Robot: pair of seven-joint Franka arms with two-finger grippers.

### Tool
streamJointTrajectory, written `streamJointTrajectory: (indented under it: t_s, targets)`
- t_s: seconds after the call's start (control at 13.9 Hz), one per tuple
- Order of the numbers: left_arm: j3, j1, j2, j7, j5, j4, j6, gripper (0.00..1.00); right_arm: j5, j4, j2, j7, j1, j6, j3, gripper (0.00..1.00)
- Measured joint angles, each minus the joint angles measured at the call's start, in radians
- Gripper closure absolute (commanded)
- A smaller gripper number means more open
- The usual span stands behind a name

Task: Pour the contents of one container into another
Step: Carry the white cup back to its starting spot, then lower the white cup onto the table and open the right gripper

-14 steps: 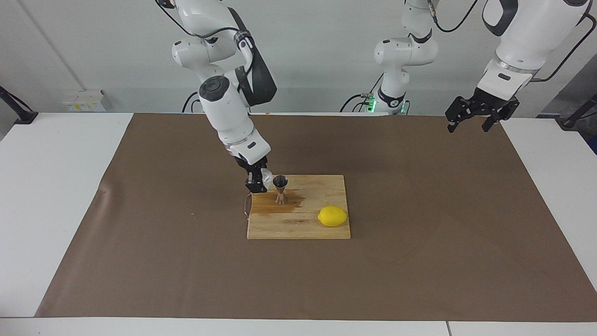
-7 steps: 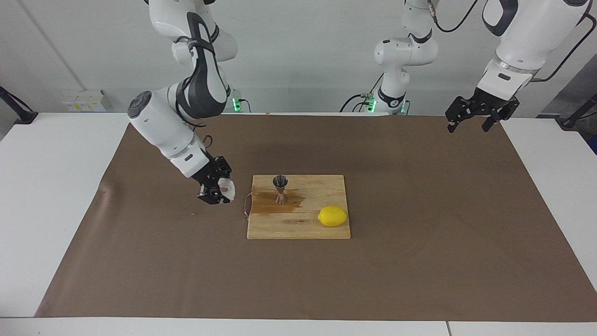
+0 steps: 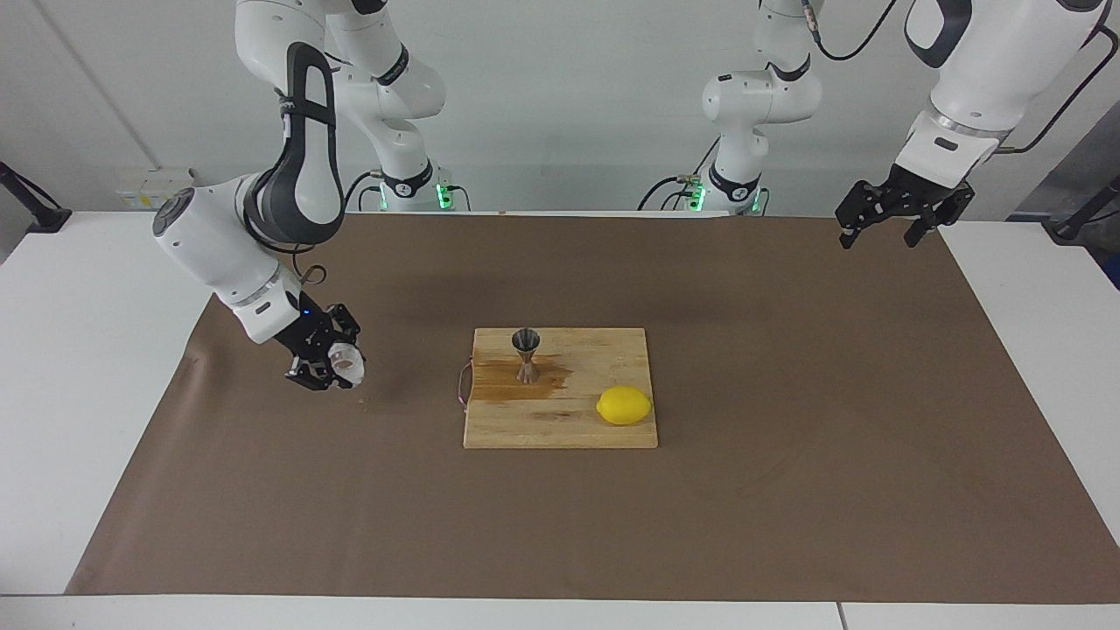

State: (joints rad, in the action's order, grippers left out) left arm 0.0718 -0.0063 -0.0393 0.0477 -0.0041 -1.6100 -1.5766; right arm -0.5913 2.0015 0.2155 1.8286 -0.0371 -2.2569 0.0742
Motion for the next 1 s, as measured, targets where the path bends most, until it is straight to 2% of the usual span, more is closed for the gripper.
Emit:
streamJointTrajectory:
  t_s: [0.36, 0.57, 0.65, 0.72, 1.0]
  targets:
    - [0.000, 0.000, 0.000, 0.000, 0.000, 0.000, 0.000, 0.00, -0.182, 0.015, 0.092, 0.162, -0.026, -0.025, 0.000, 0.48]
    - [0.000, 0.000, 0.000, 0.000, 0.000, 0.000, 0.000, 0.00, -0.235, 0.015, 0.139, 0.243, -0.026, -0.034, 0.000, 0.46]
    - [0.000, 0.000, 0.000, 0.000, 0.000, 0.000, 0.000, 0.00, -0.236, 0.015, 0.142, 0.253, -0.026, -0.036, 0.000, 0.28]
    - [0.000, 0.000, 0.000, 0.000, 0.000, 0.000, 0.000, 0.00, -0.236, 0.015, 0.142, 0.257, -0.026, -0.037, 0.000, 0.02]
    - [0.000, 0.000, 0.000, 0.000, 0.000, 0.000, 0.000, 0.00, -0.237, 0.012, 0.140, 0.257, -0.025, -0.037, 0.000, 0.00]
